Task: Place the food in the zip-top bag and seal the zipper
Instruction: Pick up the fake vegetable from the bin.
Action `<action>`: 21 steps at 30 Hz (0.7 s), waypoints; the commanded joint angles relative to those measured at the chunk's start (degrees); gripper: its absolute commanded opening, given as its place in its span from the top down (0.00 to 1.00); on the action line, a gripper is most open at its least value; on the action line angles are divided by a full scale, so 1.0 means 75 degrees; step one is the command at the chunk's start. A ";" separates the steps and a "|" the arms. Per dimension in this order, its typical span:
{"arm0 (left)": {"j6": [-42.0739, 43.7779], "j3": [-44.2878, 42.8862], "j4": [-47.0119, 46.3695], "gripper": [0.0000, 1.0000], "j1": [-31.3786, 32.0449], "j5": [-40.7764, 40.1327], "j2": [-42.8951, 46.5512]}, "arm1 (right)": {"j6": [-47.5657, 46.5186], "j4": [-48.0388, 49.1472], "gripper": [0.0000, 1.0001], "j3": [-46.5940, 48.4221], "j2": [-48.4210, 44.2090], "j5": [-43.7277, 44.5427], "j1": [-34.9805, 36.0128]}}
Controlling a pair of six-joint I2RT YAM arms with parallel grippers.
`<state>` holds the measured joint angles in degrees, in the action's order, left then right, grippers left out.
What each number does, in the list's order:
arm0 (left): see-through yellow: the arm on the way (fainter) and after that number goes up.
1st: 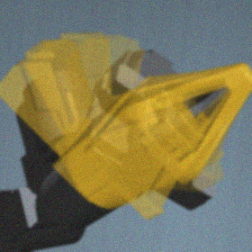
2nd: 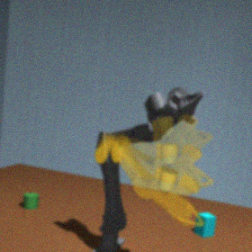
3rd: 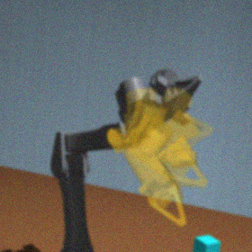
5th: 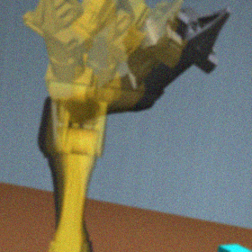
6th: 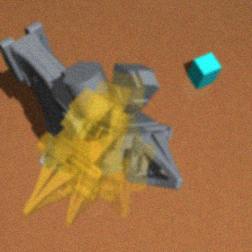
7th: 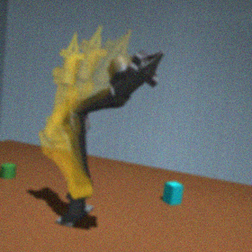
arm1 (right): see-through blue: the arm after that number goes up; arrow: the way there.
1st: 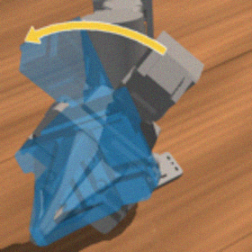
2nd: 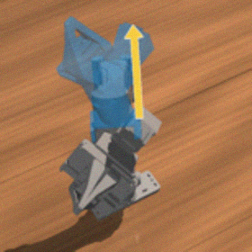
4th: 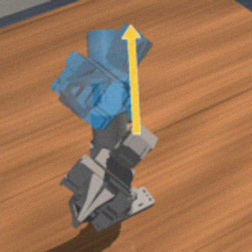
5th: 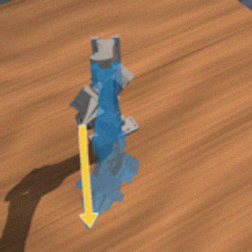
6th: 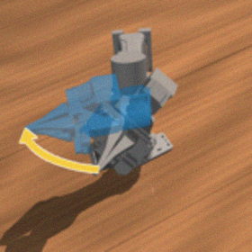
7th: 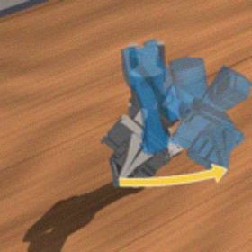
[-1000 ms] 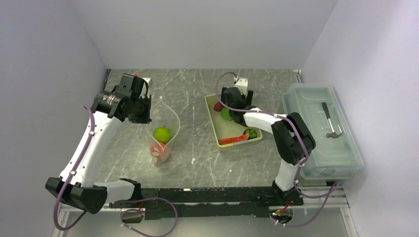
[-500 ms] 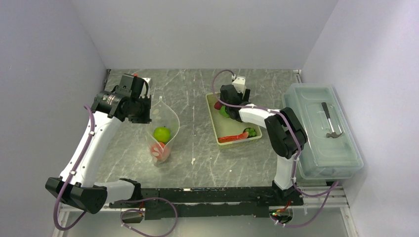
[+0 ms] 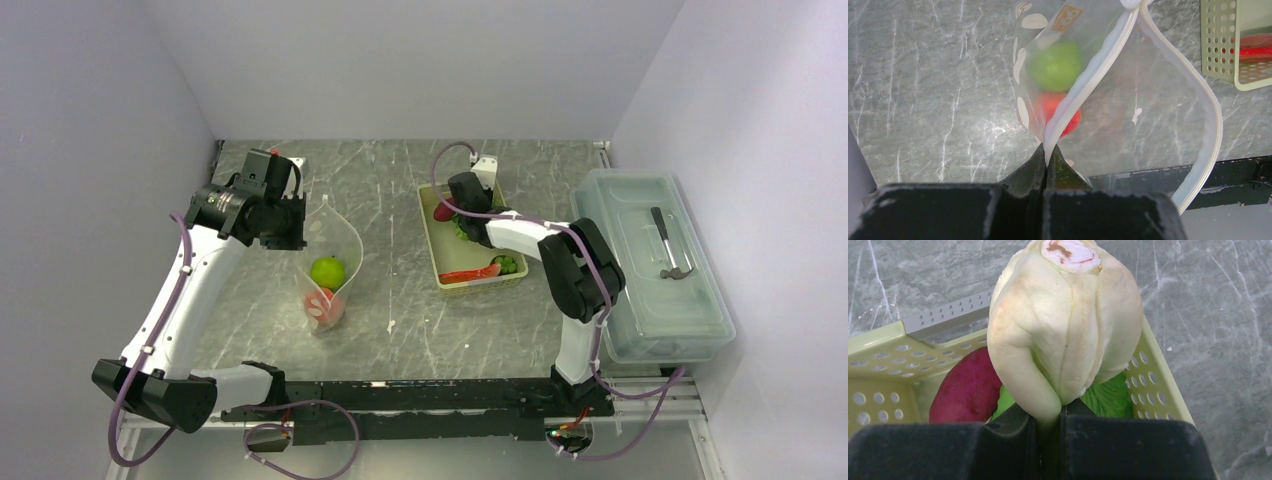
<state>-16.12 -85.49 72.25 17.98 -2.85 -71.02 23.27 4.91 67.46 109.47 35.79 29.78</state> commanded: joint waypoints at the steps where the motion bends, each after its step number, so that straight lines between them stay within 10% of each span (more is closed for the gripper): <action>1: 0.0127 -0.0038 -0.0094 1.00 -0.0030 0.0046 0.0071 | -0.0379 -0.0377 1.00 -0.0366 -0.0558 -0.0160 -0.0083; 21: 0.0052 -0.0141 -0.0074 1.00 -0.0031 0.0090 0.0188 | -0.2398 -0.1439 1.00 -0.0706 -0.4062 -0.2594 -0.0071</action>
<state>-16.16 -85.49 72.27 17.98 -2.81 -71.02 9.61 -5.41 61.95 85.19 23.33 29.54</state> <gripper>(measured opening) 0.012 0.198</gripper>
